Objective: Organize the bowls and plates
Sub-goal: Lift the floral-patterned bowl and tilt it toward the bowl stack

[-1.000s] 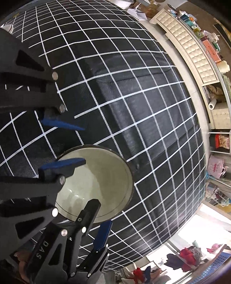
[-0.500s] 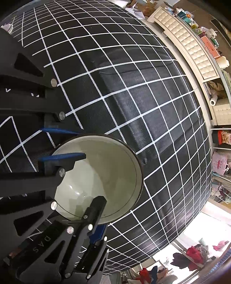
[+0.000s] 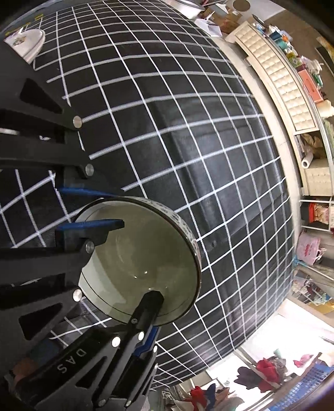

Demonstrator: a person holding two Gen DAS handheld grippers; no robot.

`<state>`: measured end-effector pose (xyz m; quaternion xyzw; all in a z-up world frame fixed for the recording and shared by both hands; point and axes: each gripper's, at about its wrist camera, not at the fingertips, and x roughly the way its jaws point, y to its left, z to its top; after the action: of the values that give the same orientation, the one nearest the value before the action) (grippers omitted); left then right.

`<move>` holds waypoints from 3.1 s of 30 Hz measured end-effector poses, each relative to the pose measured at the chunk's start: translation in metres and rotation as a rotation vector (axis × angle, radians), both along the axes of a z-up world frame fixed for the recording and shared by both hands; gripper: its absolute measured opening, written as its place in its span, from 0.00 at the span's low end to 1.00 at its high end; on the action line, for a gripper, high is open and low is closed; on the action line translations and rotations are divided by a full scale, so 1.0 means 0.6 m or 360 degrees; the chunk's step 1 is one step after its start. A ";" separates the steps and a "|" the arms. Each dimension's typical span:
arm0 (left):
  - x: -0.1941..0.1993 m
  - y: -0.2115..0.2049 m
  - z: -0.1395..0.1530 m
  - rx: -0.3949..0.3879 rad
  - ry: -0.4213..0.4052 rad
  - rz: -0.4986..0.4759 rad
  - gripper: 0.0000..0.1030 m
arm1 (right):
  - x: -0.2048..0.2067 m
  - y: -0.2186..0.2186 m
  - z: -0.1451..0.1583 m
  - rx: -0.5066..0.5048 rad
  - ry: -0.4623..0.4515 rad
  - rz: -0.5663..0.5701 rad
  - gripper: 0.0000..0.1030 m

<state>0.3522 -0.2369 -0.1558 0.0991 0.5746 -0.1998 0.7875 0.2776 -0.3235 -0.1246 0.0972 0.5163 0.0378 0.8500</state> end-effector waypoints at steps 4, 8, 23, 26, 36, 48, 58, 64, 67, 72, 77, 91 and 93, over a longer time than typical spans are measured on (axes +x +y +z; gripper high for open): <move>-0.023 0.028 0.036 -0.0021 -0.0044 0.0029 0.14 | -0.017 0.014 0.022 0.0029 -0.0016 0.0009 0.13; -0.058 0.068 0.075 -0.0039 -0.0086 0.0057 0.14 | -0.036 0.037 0.050 0.0062 -0.0030 0.0021 0.13; -0.166 0.240 0.139 -0.0125 -0.0152 0.0226 0.14 | -0.100 0.173 0.094 0.0080 -0.0014 0.0166 0.13; -0.184 0.272 0.137 -0.0119 -0.0145 0.0264 0.14 | -0.107 0.209 0.089 0.0063 0.0011 0.0200 0.13; -0.225 0.337 0.109 -0.0149 -0.0084 0.0324 0.14 | -0.113 0.266 0.046 0.0101 0.0190 0.0216 0.13; -0.242 0.346 0.082 -0.0167 -0.0033 0.0348 0.14 | -0.122 0.274 0.007 0.0188 0.0352 0.0169 0.13; -0.225 0.351 0.053 -0.0182 0.0016 0.0360 0.14 | -0.121 0.270 -0.003 0.0165 0.0375 0.0165 0.13; -0.219 0.353 0.051 -0.0182 -0.0023 0.0362 0.14 | -0.117 0.281 -0.004 0.0063 0.0343 0.0182 0.16; -0.217 0.354 0.052 -0.0190 -0.0021 0.0359 0.14 | -0.113 0.278 -0.005 0.0060 0.0355 0.0180 0.16; -0.219 0.356 0.051 -0.0183 -0.0019 0.0373 0.14 | -0.115 0.275 -0.007 0.0058 0.0350 0.0193 0.17; -0.229 0.363 0.052 -0.0174 -0.0038 0.0381 0.14 | -0.120 0.277 -0.002 0.0029 0.0340 0.0197 0.26; -0.261 0.382 0.091 -0.0199 -0.0131 0.0374 0.36 | -0.150 0.265 0.056 -0.0017 0.0148 0.0188 0.67; -0.264 0.385 0.097 -0.0222 -0.0135 0.0375 0.40 | -0.155 0.266 0.063 -0.0023 0.0127 0.0187 0.67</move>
<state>0.1936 -0.0062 -0.0976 -0.0158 0.5332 -0.1411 0.8340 0.1844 -0.1642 -0.0865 0.0622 0.5548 0.0802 0.8257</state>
